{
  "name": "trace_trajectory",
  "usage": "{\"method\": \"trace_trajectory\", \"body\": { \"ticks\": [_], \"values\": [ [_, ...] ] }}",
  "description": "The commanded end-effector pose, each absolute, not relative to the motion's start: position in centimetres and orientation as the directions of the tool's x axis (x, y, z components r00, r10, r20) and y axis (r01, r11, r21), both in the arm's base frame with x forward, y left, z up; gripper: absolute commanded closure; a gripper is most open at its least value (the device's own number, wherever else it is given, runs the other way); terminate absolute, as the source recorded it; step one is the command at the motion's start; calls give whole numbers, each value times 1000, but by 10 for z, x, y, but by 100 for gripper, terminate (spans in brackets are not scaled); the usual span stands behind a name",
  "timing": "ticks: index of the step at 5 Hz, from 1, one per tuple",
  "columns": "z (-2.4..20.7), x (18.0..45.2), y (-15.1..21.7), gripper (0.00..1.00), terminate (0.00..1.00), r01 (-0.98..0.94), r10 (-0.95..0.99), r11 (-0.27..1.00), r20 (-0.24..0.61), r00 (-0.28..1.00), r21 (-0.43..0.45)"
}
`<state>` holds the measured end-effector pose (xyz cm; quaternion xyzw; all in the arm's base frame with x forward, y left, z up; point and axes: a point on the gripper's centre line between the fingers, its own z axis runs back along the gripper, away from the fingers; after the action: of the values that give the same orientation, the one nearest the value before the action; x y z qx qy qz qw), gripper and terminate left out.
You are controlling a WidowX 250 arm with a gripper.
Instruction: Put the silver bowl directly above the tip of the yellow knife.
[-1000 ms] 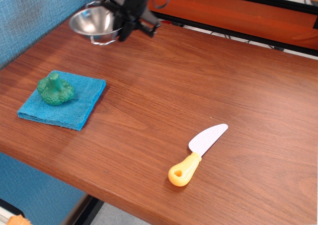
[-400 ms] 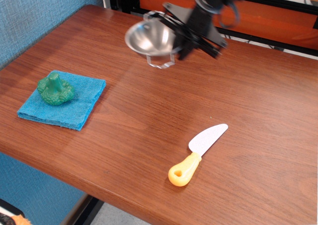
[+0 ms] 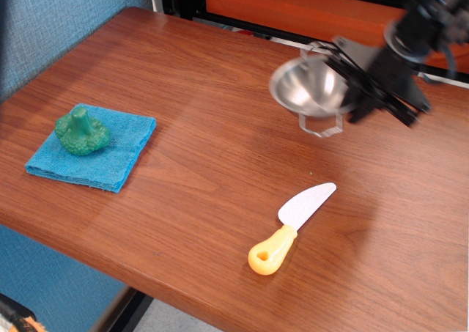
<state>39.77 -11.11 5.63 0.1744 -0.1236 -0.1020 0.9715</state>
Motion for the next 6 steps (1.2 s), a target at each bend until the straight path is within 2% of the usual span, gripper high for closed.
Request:
{"method": "trace_trajectory", "body": {
  "ticks": [1, 3, 4, 6],
  "values": [
    [60, 381, -136, 100, 0, 222, -312, 912, 230, 922, 344],
    [51, 370, -143, 100, 0, 237, -319, 905, 195, 927, 353],
    [51, 367, -146, 0, 0, 242, -312, 908, 167, 935, 341],
    [57, 370, -144, 0, 0, 248, -302, 925, 160, 940, 288]
  ]
}}
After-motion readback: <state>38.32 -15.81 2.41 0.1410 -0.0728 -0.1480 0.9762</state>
